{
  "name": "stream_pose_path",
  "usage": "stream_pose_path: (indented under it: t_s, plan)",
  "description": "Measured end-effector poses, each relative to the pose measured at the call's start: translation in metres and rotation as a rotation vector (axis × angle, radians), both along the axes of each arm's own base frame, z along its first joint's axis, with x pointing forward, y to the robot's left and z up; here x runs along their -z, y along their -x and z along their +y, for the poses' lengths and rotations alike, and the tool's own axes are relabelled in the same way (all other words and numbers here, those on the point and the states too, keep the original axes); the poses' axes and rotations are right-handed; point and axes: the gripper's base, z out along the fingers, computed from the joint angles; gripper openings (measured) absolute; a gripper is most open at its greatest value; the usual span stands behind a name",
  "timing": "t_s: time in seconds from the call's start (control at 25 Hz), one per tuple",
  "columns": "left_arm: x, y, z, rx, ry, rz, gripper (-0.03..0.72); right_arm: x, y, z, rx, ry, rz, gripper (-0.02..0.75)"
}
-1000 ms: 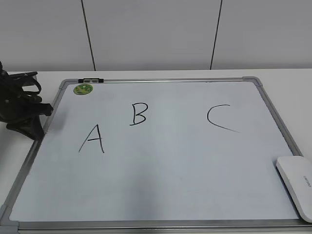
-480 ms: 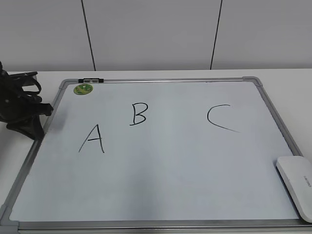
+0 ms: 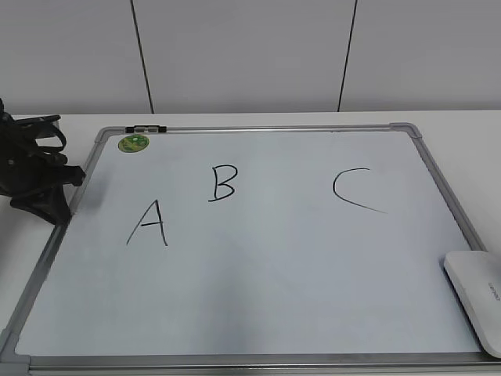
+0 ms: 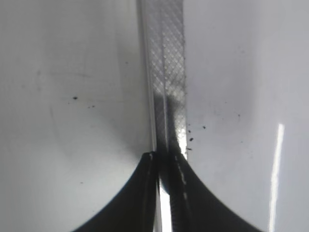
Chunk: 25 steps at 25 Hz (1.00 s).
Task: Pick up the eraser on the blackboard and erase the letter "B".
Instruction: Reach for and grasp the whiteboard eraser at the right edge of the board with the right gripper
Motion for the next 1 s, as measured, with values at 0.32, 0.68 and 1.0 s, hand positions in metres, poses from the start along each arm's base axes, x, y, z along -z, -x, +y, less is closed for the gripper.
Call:
stream_pose_path:
  t_s: [0.32, 0.68, 1.0]
  plan:
    - [0.0, 0.0, 0.0, 0.0, 0.0, 0.0, 0.033, 0.024, -0.035, 0.003, -0.028, 0.01, 0.094, 0.587]
    - [0.0, 0.0, 0.0, -0.001, 0.001, 0.0, 0.033, 0.05, -0.058, 0.002, -0.021, 0.019, 0.165, 0.587]
    - [0.001, 0.0, 0.0, -0.001, 0.001, 0.002, 0.032, 0.067, -0.074, 0.001, -0.025, 0.029, 0.17, 0.617]
